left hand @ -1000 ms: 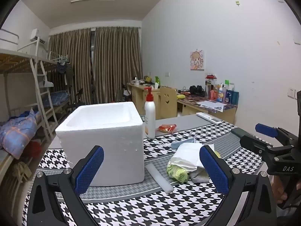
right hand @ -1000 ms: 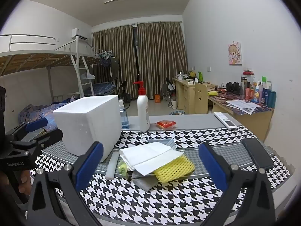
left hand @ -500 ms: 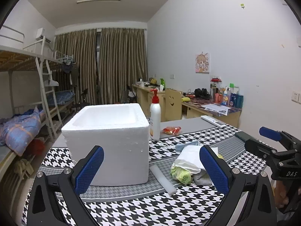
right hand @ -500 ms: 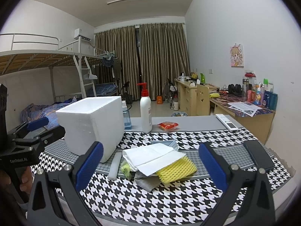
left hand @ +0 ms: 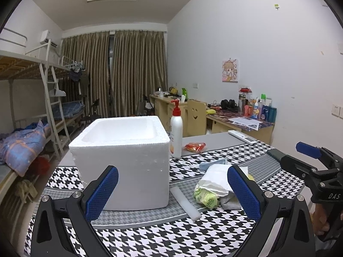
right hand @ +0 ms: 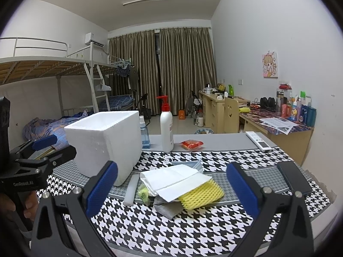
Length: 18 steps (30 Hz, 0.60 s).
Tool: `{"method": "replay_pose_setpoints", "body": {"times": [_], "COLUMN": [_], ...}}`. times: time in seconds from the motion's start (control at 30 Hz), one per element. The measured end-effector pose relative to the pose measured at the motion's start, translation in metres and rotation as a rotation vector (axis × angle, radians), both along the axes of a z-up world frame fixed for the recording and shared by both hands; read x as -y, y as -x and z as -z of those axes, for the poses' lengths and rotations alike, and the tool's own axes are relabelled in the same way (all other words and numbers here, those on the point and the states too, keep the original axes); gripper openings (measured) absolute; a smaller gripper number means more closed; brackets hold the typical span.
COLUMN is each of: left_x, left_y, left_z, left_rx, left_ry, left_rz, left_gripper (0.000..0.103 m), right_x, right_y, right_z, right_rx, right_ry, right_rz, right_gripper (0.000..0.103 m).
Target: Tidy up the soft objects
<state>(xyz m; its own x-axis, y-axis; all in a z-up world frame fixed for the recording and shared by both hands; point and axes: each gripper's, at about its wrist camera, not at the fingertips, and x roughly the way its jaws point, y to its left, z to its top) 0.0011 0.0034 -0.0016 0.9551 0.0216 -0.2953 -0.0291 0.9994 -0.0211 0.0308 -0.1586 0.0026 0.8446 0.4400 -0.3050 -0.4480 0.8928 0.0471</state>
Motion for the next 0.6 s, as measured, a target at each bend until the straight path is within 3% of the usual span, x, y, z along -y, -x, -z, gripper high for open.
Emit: {"method": "replay_pose_setpoints", "body": {"times": [0.6], "left_x": [0.0004], "left_y": [-0.0015], "left_z": [-0.0007], "left_rx": [-0.005], "left_ry": [-0.012], "left_rz": [0.01], "left_gripper": [0.102], "right_x": [0.0014], "right_y": [-0.0008], "right_z": [0.0002], "right_rx": [0.001], "right_ry": [0.0], "right_rz": [-0.001], "right_gripper": [0.102]}}
